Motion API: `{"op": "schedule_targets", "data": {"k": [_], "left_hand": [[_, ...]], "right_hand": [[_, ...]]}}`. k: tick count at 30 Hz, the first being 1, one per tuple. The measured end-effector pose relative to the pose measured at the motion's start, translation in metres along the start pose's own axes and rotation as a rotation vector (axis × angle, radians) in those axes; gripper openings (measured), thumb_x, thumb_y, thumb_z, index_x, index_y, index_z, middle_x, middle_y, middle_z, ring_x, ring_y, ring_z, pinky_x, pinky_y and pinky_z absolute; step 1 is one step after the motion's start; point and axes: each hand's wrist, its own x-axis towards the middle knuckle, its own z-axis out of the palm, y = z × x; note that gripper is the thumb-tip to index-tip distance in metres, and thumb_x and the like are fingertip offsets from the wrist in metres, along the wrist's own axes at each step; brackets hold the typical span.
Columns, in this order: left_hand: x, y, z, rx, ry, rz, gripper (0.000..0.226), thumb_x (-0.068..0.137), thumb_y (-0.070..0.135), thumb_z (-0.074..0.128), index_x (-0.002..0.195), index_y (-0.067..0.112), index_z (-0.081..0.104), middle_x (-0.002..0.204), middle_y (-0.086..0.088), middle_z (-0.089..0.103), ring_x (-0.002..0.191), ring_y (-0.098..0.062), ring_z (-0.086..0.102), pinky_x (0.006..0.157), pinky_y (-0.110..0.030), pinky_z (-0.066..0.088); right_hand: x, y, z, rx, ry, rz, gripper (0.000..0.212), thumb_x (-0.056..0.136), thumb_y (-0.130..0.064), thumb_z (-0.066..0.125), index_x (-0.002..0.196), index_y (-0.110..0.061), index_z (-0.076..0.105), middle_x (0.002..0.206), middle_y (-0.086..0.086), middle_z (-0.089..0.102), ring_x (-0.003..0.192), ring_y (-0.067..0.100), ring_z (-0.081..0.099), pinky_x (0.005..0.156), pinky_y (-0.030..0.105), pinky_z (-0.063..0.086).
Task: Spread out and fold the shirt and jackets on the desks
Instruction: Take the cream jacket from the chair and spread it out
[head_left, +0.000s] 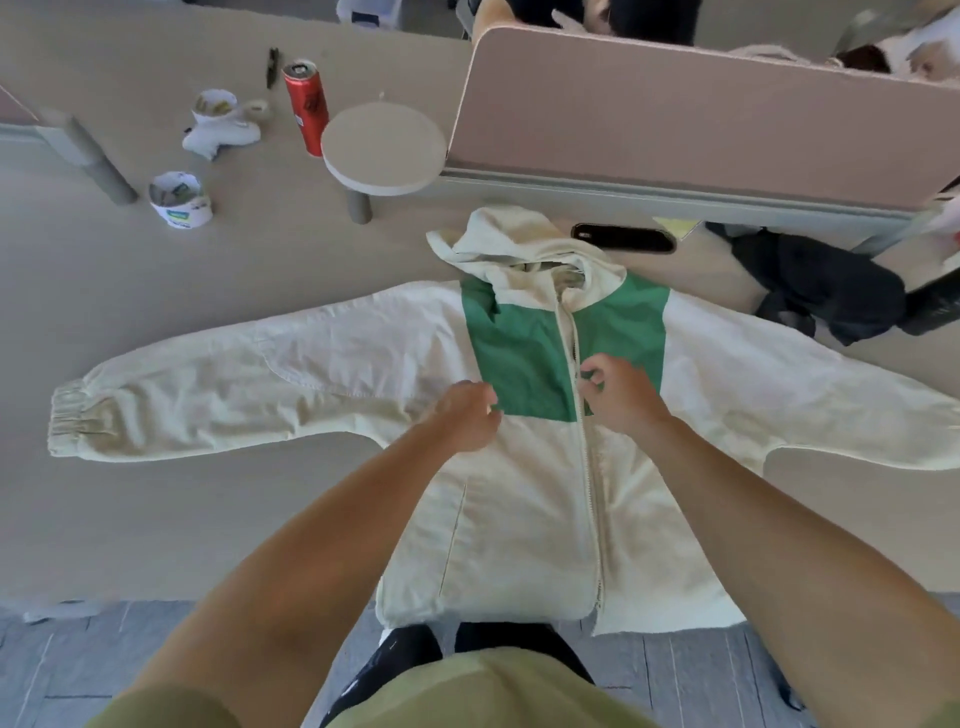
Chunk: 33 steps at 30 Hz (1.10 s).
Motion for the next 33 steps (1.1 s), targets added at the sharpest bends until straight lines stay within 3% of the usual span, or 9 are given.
{"op": "schedule_targets", "data": {"k": [7, 12, 16, 19, 24, 27, 29, 31, 33], "left_hand": [[0.136, 0.071, -0.02, 0.039, 0.091, -0.058, 0.047, 0.101, 0.038, 0.048, 0.14, 0.013, 0.047, 0.139, -0.009, 0.046, 0.124, -0.029, 0.051, 0.1, -0.042, 0.047], [0.191, 0.091, -0.001, 0.125, 0.166, -0.268, 0.064, 0.098, 0.051, 0.043, 0.142, 0.005, 0.037, 0.142, -0.013, 0.042, 0.132, -0.033, 0.038, 0.097, -0.046, 0.047], [0.206, 0.096, 0.003, 0.25, 0.21, -0.333, 0.06, 0.097, 0.05, 0.045, 0.133, 0.002, 0.045, 0.13, -0.015, 0.051, 0.124, -0.034, 0.047, 0.085, -0.043, 0.05], [0.209, 0.101, -0.01, 0.267, 0.193, -0.336, 0.042, 0.096, 0.043, 0.051, 0.115, 0.007, 0.059, 0.11, -0.009, 0.063, 0.1, -0.03, 0.06, 0.071, -0.036, 0.046], [0.19, 0.091, -0.009, -0.162, 0.445, -0.134, 0.017, 0.093, 0.019, 0.053, 0.078, 0.011, 0.051, 0.064, 0.003, 0.052, 0.064, -0.025, 0.051, 0.057, -0.03, 0.032], [0.181, 0.078, 0.003, -0.22, 0.364, 0.006, 0.021, 0.099, 0.016, 0.051, 0.11, 0.009, 0.068, 0.102, -0.004, 0.073, 0.093, -0.024, 0.067, 0.077, -0.028, 0.05], [0.174, 0.061, 0.018, -0.023, 0.343, 0.174, 0.033, 0.099, 0.019, 0.05, 0.127, 0.007, 0.062, 0.129, -0.011, 0.065, 0.119, -0.029, 0.06, 0.102, -0.04, 0.048], [0.159, 0.044, 0.039, 0.279, 0.322, 0.178, 0.05, 0.1, 0.04, 0.044, 0.143, 0.016, 0.05, 0.153, -0.011, 0.043, 0.143, -0.033, 0.036, 0.116, -0.056, 0.028], [0.142, 0.029, 0.057, 0.415, 0.27, 0.073, 0.062, 0.098, 0.057, 0.033, 0.154, 0.033, 0.029, 0.164, -0.004, 0.02, 0.151, -0.036, 0.014, 0.119, -0.062, 0.012]], "right_hand": [[0.126, 0.022, -0.005, -0.007, -0.101, 0.066, 0.039, 0.098, -0.042, 0.052, 0.129, -0.019, 0.054, 0.123, 0.003, 0.063, 0.106, 0.029, 0.062, 0.082, 0.039, 0.053], [0.178, 0.018, 0.016, -0.151, -0.068, 0.002, 0.042, 0.096, -0.039, 0.055, 0.124, -0.009, 0.048, 0.12, 0.01, 0.058, 0.105, 0.035, 0.063, 0.072, 0.039, 0.044], [0.2, 0.014, 0.016, -0.21, -0.042, 0.01, 0.024, 0.097, -0.03, 0.052, 0.107, -0.01, 0.059, 0.105, 0.009, 0.067, 0.093, 0.033, 0.067, 0.066, 0.035, 0.043], [0.207, 0.018, 0.014, -0.195, -0.092, -0.021, 0.022, 0.097, -0.03, 0.053, 0.099, -0.01, 0.063, 0.091, 0.007, 0.065, 0.085, 0.031, 0.066, 0.062, 0.034, 0.042], [0.206, 0.015, 0.006, 0.389, -0.062, -0.013, 0.032, 0.092, -0.028, 0.054, 0.065, -0.011, 0.054, 0.059, -0.001, 0.054, 0.055, 0.016, 0.049, 0.051, 0.028, 0.038], [0.2, 0.018, 0.004, 0.485, 0.099, -0.081, 0.028, 0.091, -0.018, 0.051, 0.064, -0.012, 0.049, 0.053, -0.002, 0.05, 0.049, 0.016, 0.044, 0.046, 0.032, 0.037], [0.188, 0.037, 0.008, 0.333, 0.232, -0.224, 0.023, 0.092, -0.021, 0.049, 0.071, -0.013, 0.054, 0.06, -0.002, 0.054, 0.056, 0.023, 0.052, 0.054, 0.037, 0.046], [0.171, 0.068, 0.021, -0.004, 0.363, -0.304, 0.017, 0.092, -0.026, 0.05, 0.09, -0.017, 0.064, 0.09, 0.002, 0.065, 0.087, 0.03, 0.06, 0.083, 0.046, 0.045], [0.149, 0.096, 0.036, -0.278, 0.313, -0.258, 0.037, 0.095, -0.038, 0.05, 0.129, -0.027, 0.059, 0.14, 0.007, 0.053, 0.13, 0.036, 0.045, 0.106, 0.055, 0.026]]}}
